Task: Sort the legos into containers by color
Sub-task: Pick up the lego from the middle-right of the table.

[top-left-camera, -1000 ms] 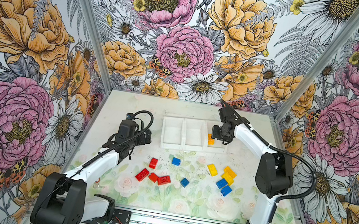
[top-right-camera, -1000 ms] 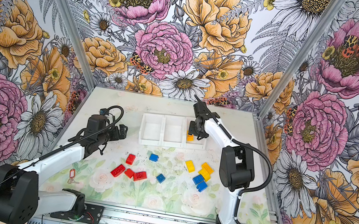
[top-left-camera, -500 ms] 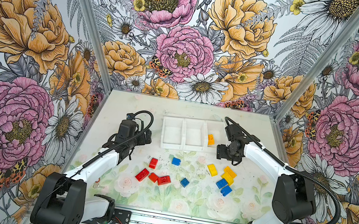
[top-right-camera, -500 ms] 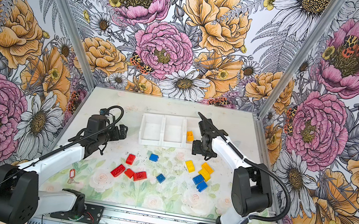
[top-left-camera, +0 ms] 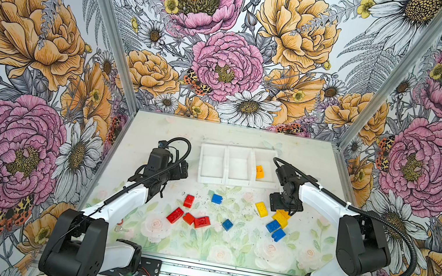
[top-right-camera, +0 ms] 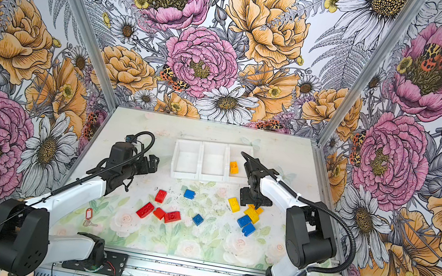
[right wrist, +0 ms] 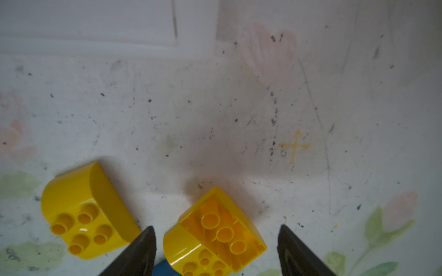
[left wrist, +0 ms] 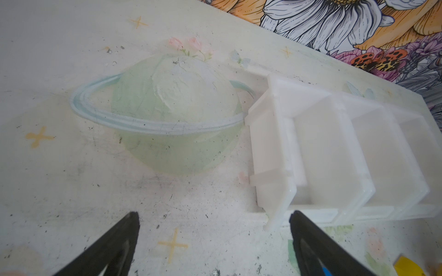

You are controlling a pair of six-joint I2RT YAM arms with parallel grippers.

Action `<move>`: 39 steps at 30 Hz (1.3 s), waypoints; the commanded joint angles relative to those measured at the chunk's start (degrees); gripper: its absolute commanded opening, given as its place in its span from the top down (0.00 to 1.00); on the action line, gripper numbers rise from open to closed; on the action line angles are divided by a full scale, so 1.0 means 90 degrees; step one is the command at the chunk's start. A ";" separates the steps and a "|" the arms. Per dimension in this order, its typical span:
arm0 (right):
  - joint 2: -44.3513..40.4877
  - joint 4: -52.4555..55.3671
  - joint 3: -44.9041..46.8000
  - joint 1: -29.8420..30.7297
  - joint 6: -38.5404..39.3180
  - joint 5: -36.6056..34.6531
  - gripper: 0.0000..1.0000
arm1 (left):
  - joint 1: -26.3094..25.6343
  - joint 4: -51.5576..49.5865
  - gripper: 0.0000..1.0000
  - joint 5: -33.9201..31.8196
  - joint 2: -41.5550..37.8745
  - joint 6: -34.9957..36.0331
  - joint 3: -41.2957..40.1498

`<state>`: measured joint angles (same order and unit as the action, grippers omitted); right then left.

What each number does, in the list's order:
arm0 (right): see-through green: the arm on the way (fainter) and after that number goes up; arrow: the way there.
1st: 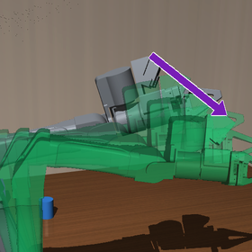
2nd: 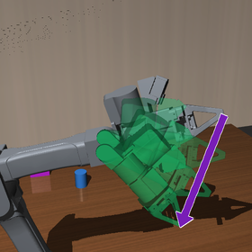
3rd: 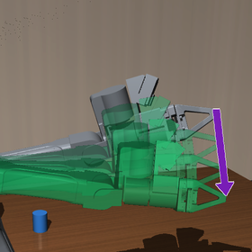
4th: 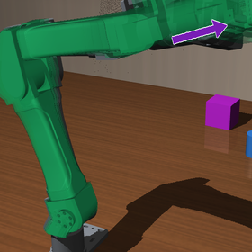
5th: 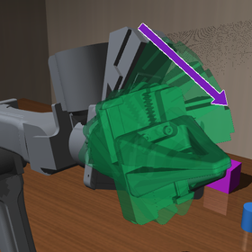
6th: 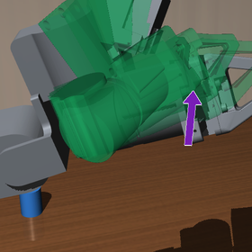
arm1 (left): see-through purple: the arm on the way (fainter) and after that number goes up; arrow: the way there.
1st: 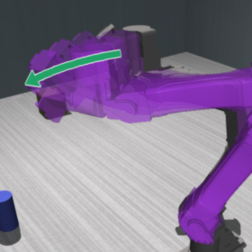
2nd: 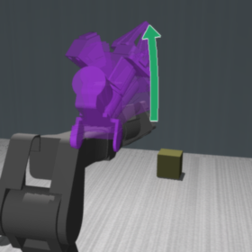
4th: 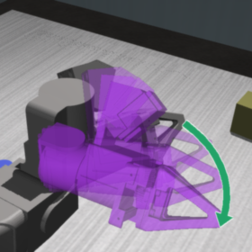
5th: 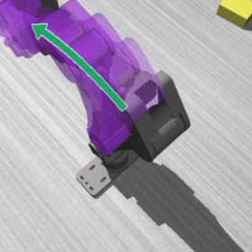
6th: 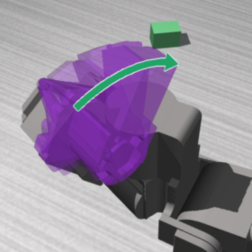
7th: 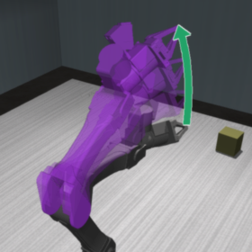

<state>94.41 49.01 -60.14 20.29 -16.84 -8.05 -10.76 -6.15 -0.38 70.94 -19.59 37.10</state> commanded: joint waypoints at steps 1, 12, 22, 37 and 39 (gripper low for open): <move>0.0176 -0.0010 -0.0022 0.0001 0.0180 -0.0315 0.19 | -0.0046 0.0119 0.01 -0.0074 -0.0009 -0.0020 0.0067; 0.0389 -0.0016 -0.0101 -0.0208 0.0185 -0.0655 0.19 | -0.0043 0.0122 0.01 -0.0076 -0.0012 -0.0020 0.0038; 0.0301 -0.0018 0.0028 -0.0564 0.0097 -0.0374 0.22 | -0.0045 0.0120 0.01 -0.0083 0.0012 -0.0023 0.0028; 0.0438 -0.0055 0.0215 -0.0668 -0.0067 0.0133 0.42 | -0.0047 0.0124 0.01 -0.0093 0.0015 -0.0027 0.0033; 0.0438 -0.0055 0.0198 -0.0680 -0.0073 0.0116 0.53 | -0.0042 0.0126 0.01 -0.0095 0.0003 -0.0019 0.0028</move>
<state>97.54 48.97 -58.26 14.55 -16.97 -7.25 -10.76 -6.15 -0.40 70.94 -19.59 37.10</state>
